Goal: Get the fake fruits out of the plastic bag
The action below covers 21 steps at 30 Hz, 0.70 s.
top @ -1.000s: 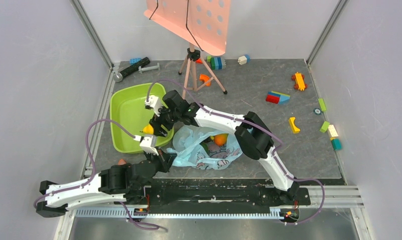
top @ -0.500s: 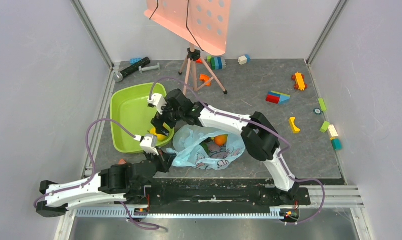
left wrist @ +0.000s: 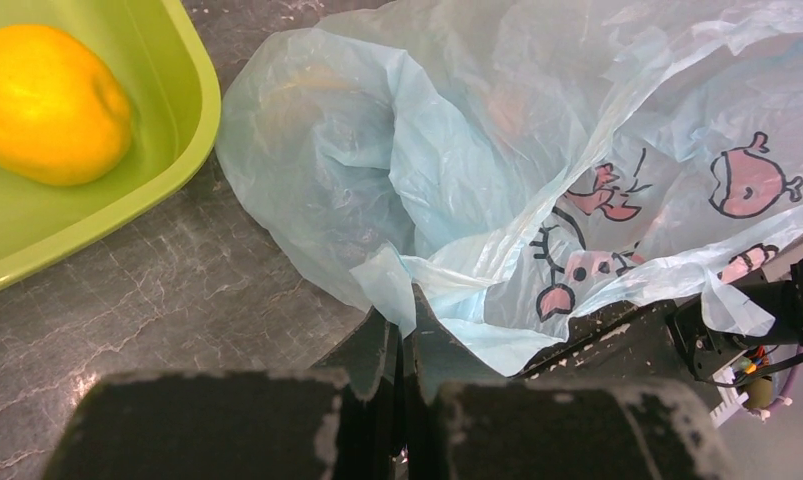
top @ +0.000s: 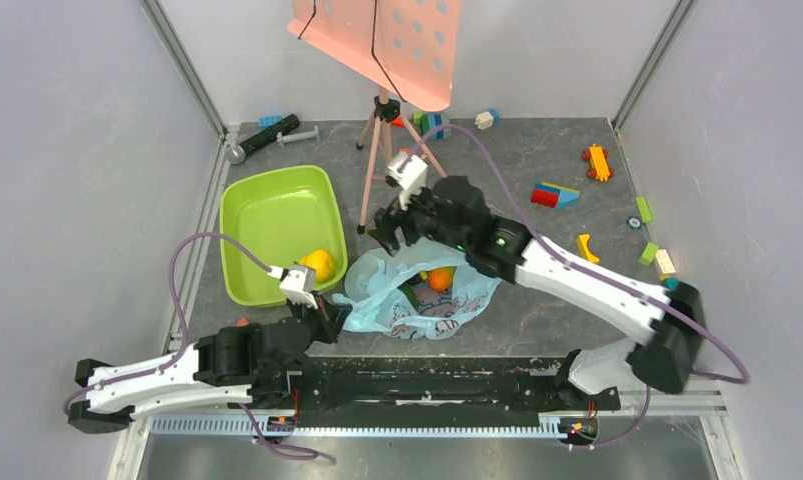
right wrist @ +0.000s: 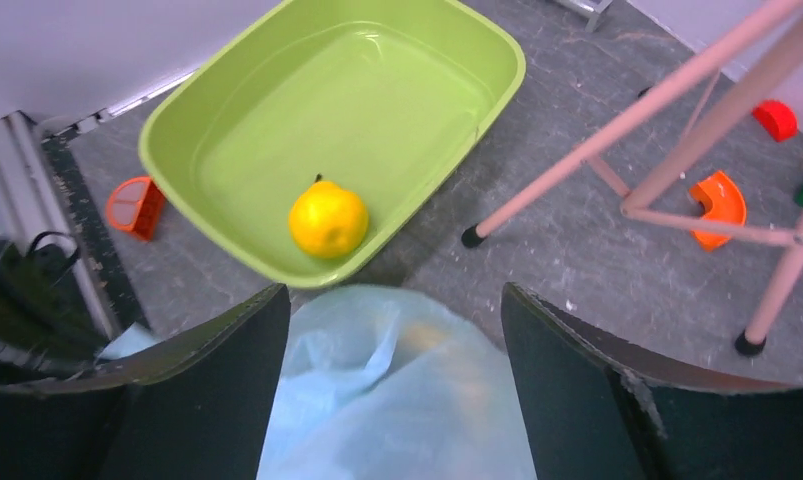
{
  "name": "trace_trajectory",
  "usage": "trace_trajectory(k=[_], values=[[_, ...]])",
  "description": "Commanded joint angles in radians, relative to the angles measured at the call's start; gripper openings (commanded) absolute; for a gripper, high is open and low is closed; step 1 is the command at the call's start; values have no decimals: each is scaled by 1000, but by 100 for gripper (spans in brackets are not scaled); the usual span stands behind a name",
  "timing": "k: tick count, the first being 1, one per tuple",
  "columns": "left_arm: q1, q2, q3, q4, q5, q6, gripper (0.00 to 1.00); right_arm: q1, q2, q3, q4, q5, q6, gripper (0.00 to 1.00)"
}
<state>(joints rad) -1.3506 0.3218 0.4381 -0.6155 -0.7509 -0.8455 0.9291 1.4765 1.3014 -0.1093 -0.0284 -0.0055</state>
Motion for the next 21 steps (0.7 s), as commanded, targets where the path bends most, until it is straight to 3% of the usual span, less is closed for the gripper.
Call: trace_trajectory(k=[1,4,6,10,12,21], values=[[-4,37,63,56,-3,71,2,30,-193,-182,6,39,68,78],[-5,65,85,54,-1,83,3,56,-320,-270,-70,77,70,78],[-5,78,98,44,2,83,18,66,-394,-307,-127,138,81,81],[-5,88,135,-9,-8,75,24,70,-531,-347,-219,284,101,92],[-5,89,160,-39,-15,72,34,69,-583,-332,-261,340,98,95],[-4,123,372,-156,-11,151,56,70,-672,-200,-452,453,91,98]])
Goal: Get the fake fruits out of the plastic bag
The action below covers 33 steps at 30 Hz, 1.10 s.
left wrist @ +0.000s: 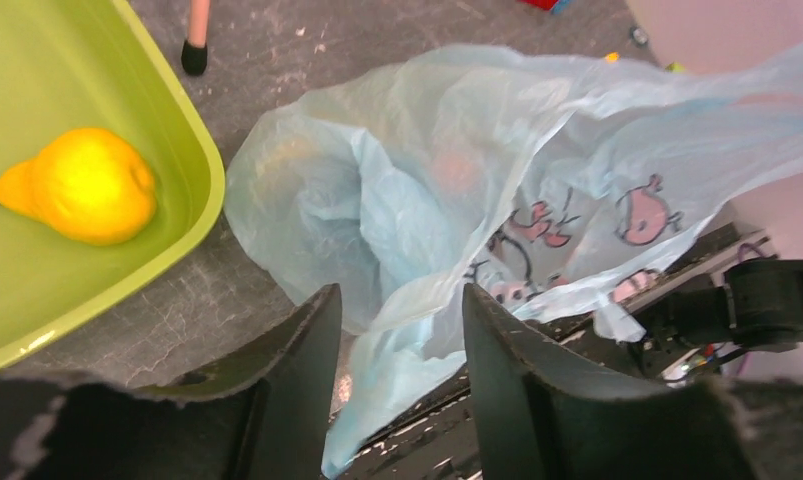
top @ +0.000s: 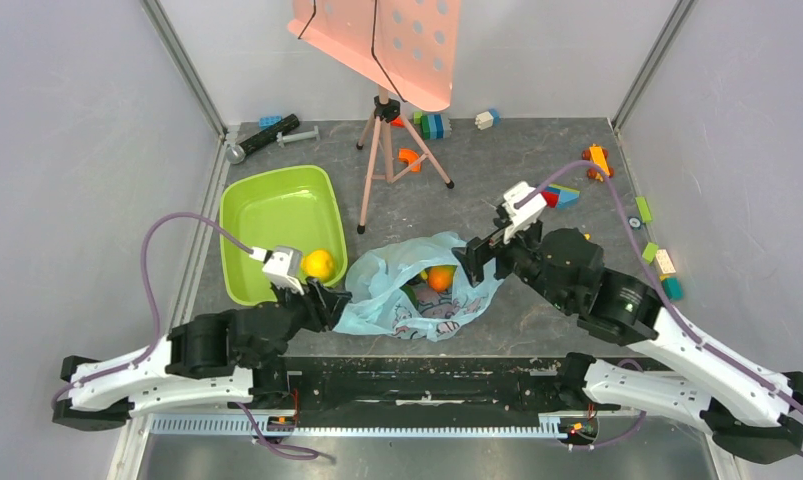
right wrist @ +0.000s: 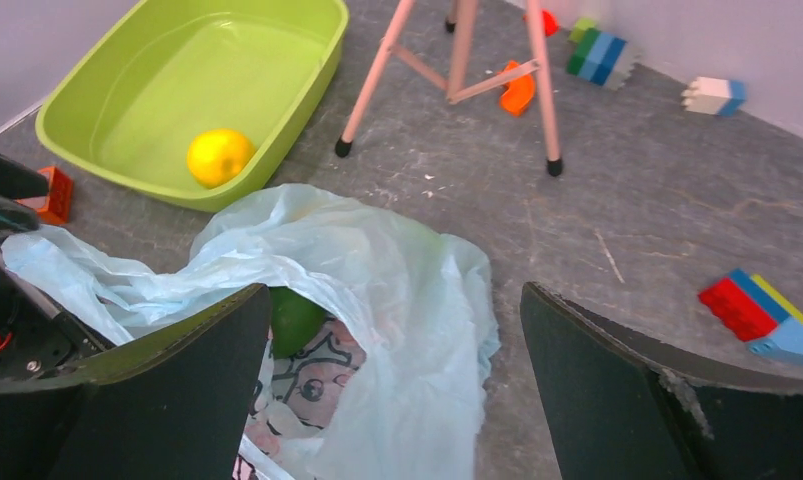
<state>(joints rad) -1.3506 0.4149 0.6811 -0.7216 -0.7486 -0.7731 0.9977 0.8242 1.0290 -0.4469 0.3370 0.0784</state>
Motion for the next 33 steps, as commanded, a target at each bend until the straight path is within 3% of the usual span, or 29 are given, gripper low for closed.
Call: trace_trajectory(k=[1,7,11,18,20,23,26,28,33], values=[[-5,49,163,-66,-14,98,59,1,-16,85,-155,81,16,98],[-5,229,449,-126,32,244,61,1,-33,102,-267,-47,82,98],[-5,410,603,-126,139,320,56,1,-44,116,-318,-55,102,98],[-17,605,591,14,295,327,50,1,-64,80,-350,-25,131,95],[-37,624,552,63,301,313,50,1,-82,56,-323,-10,139,85],[-64,635,476,149,294,288,50,1,-108,13,-266,-30,135,62],[-80,642,379,285,311,259,51,1,-133,-30,-205,-59,133,30],[-82,648,318,385,312,239,54,1,-143,-44,-187,-66,135,17],[-82,699,231,543,183,225,62,1,-155,-74,-166,-99,148,8]])
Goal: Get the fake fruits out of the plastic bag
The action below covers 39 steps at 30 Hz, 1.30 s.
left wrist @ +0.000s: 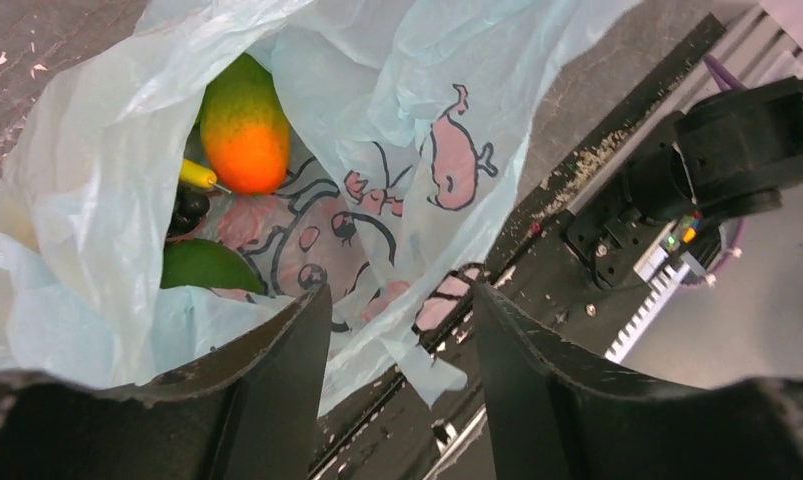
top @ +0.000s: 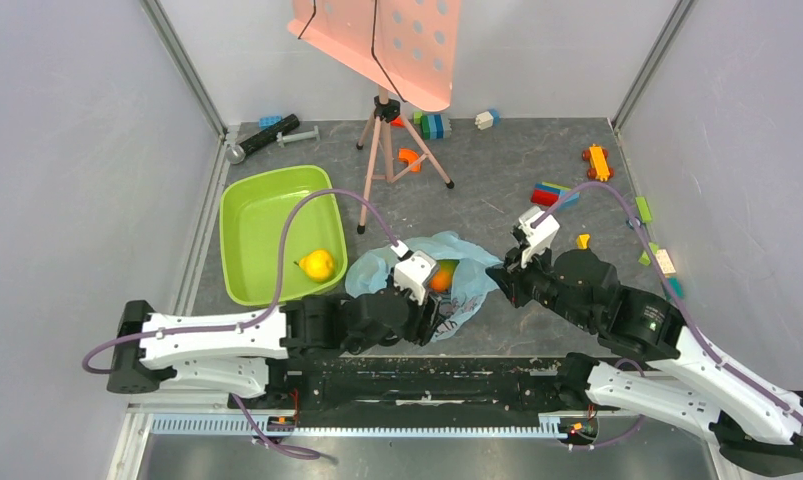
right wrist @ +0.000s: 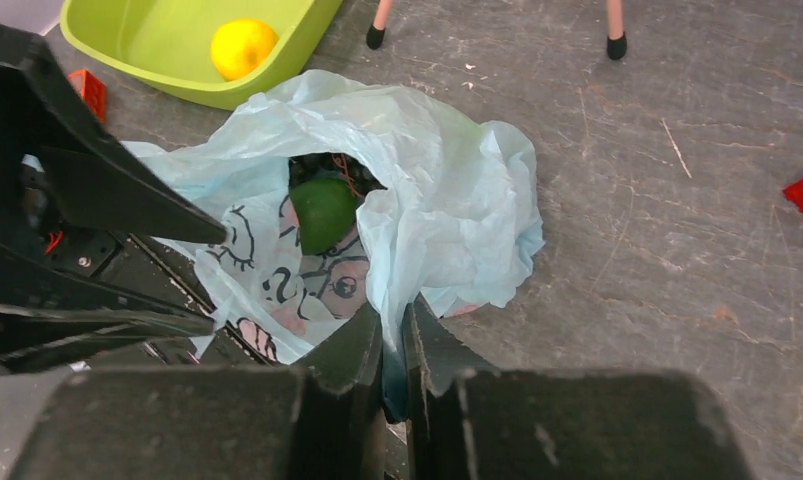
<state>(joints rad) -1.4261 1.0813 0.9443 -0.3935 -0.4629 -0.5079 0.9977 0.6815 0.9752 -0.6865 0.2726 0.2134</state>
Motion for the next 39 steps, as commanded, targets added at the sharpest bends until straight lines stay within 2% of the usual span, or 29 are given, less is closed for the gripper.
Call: trace_trajectory(k=[1,4,8,15,18,23,27,29,31,33,35,39], values=[[-6,46,-38,235,-135,-37,64,1,-13,-25,72,-39,16,8],[-3,108,-41,264,-209,-15,67,1,-21,-36,75,-46,29,6],[-3,180,-65,268,-206,-31,66,1,-29,-50,87,-46,37,4],[-6,135,-365,572,-62,-65,58,1,-28,-75,86,-28,50,4],[-16,156,-431,600,-49,-127,53,1,-23,-106,101,-21,65,3],[-43,191,-452,611,-84,-164,52,1,-11,-166,132,-19,95,0],[-44,123,-431,562,-181,-154,62,1,-20,-195,129,-10,110,0],[-42,84,-414,544,-236,-119,70,2,-34,-210,128,-3,120,0],[-40,58,-397,538,-291,-90,83,1,-49,-228,132,4,130,0],[-30,58,-373,542,-320,-55,89,1,-60,-241,134,11,142,0],[2,79,-346,538,-311,-36,92,1,-69,-247,136,16,152,0],[117,139,-319,573,-162,-38,91,0,-94,-251,152,19,165,0]])
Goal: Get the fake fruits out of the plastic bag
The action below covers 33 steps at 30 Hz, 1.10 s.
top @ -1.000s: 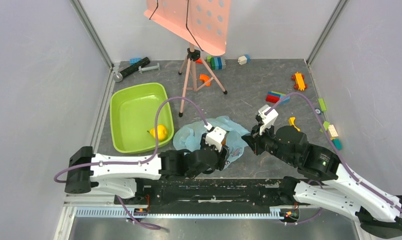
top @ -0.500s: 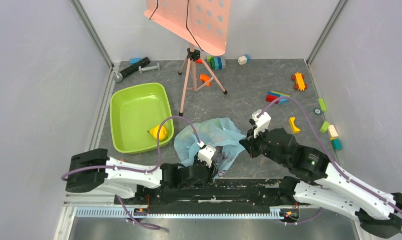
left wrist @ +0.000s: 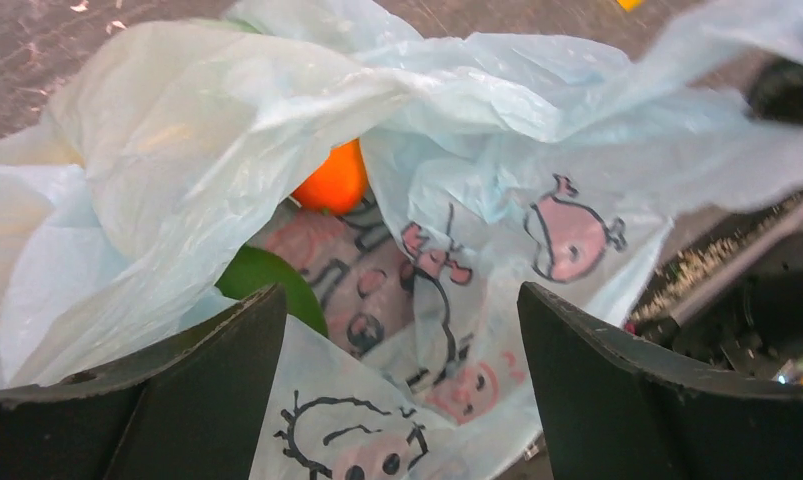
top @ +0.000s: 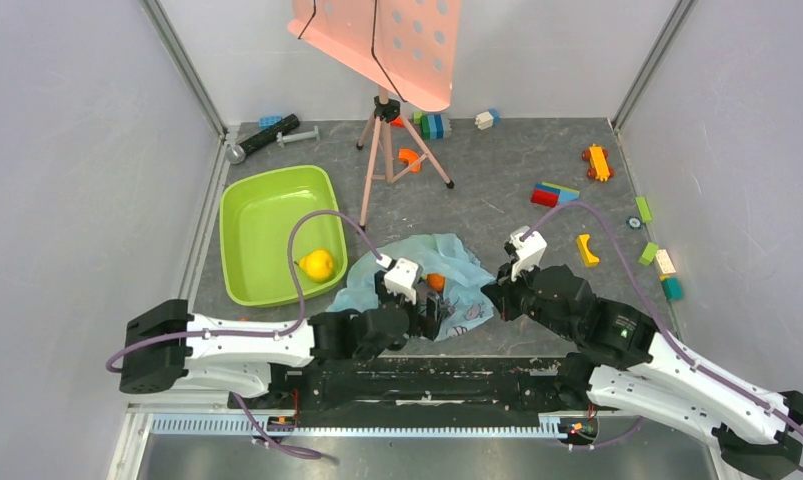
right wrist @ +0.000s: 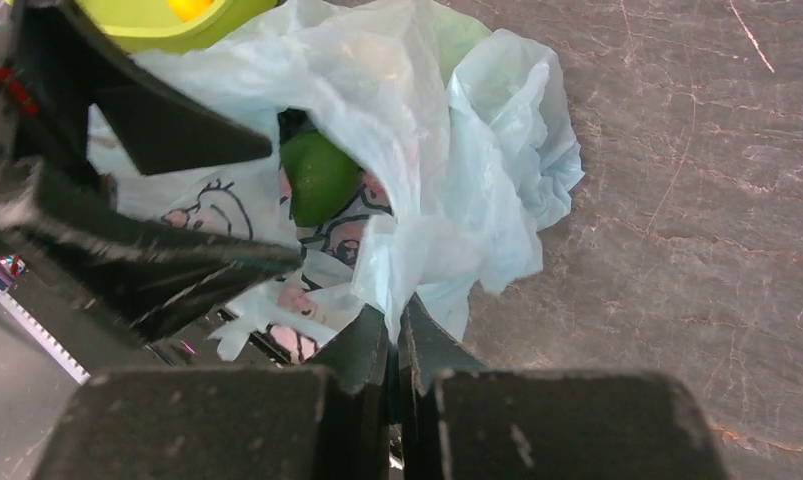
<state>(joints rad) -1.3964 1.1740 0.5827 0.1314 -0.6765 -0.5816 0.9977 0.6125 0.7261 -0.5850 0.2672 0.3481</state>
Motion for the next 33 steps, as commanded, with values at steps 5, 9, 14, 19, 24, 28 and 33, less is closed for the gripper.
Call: trace_trajectory(k=[5,9,14,19,24,28,33], values=[[196,144,85,93,195,69,87,1,-35,7,50,29,35,0],[249,208,115,107,256,88,84,1,-37,15,51,25,36,0],[268,258,142,100,242,114,83,2,-32,15,57,22,24,0],[290,323,196,75,242,124,87,1,-15,10,60,23,14,0],[319,357,238,65,218,113,86,1,-12,16,63,25,8,0],[344,350,241,82,229,108,84,1,-20,18,61,29,9,0],[358,355,249,54,203,84,75,1,-28,19,59,31,12,0]])
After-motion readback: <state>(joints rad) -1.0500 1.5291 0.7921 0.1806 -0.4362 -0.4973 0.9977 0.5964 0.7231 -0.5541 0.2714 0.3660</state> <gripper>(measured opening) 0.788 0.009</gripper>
